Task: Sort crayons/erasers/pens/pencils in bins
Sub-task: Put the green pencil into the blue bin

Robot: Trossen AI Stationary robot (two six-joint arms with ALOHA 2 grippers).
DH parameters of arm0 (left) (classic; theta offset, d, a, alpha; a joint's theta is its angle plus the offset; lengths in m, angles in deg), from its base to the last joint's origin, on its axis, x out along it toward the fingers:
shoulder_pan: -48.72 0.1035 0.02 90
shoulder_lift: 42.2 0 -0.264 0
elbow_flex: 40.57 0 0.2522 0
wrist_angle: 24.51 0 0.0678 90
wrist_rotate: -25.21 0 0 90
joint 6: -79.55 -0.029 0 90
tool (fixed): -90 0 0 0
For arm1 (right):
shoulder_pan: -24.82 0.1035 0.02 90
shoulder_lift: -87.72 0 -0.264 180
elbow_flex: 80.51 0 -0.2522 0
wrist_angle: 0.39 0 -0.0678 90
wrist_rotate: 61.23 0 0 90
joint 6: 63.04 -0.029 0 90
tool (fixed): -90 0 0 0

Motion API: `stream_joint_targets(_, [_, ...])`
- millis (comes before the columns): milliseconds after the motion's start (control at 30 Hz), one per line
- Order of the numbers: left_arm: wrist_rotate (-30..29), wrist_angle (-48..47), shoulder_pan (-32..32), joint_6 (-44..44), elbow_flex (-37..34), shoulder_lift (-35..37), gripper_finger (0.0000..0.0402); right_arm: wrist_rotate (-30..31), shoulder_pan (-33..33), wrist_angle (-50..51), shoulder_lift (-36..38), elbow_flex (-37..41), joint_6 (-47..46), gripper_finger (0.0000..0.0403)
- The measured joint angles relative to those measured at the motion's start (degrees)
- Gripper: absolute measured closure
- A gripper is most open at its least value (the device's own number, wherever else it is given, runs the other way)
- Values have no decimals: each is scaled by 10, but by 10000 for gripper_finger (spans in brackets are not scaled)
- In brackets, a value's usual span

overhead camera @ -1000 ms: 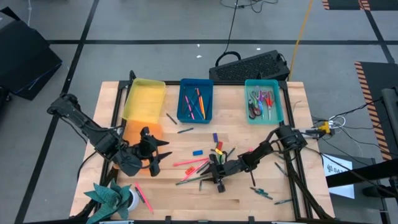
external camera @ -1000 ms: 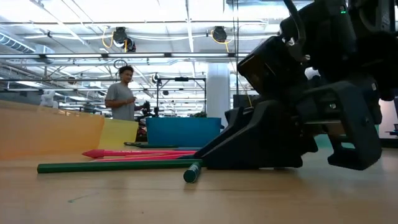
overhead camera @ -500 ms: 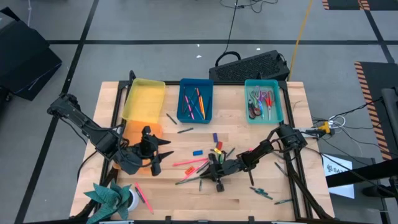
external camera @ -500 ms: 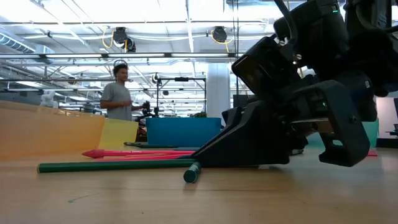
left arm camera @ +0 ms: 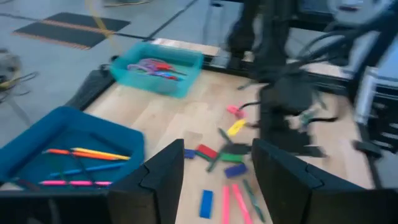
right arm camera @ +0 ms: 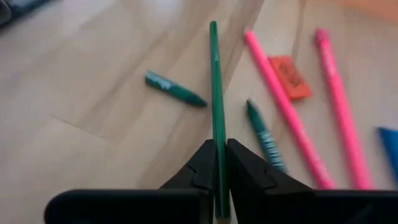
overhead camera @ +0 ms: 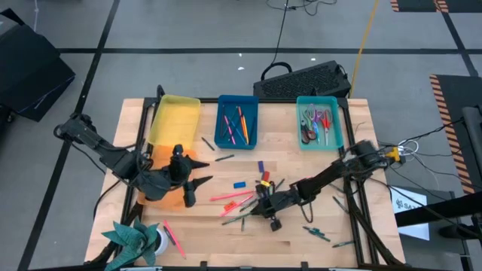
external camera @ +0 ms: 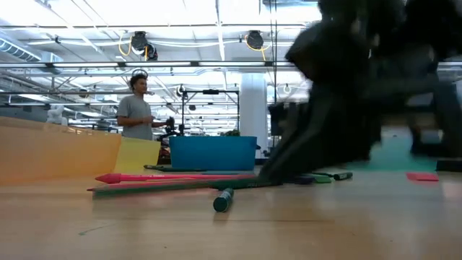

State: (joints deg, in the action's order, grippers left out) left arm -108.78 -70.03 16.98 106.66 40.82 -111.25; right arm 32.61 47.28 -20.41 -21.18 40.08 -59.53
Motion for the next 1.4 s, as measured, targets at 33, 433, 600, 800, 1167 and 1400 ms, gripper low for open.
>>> stream_joint_targets(33, [-6, -4, 8, 3, 3, 0, 211, 0, 0, 33, 30, 0, -3, 380])
stream_joint_targets(433, [-11, -55, 103, 120, 28, 33, 211, 162, -24, 422, 396, -34, -98, 380])
stream_joint_targets(600, [0, -59, 165, 119, 27, 71, 211, 251, -85, 541, 408, -128, -109, 382])
stream_joint_targets(800, [79, -66, 245, 8, 27, 117, 211, 324, -181, 586, 284, -279, -167, 384])
stream_joint_targets(1167, [156, -215, 267, -98, 27, 168, 211, 381, -322, 693, -16, -541, -398, 384])
stream_joint_targets(1400, [171, -240, 265, -113, 26, 173, 211, 319, -325, 671, -93, -537, -477, 385])
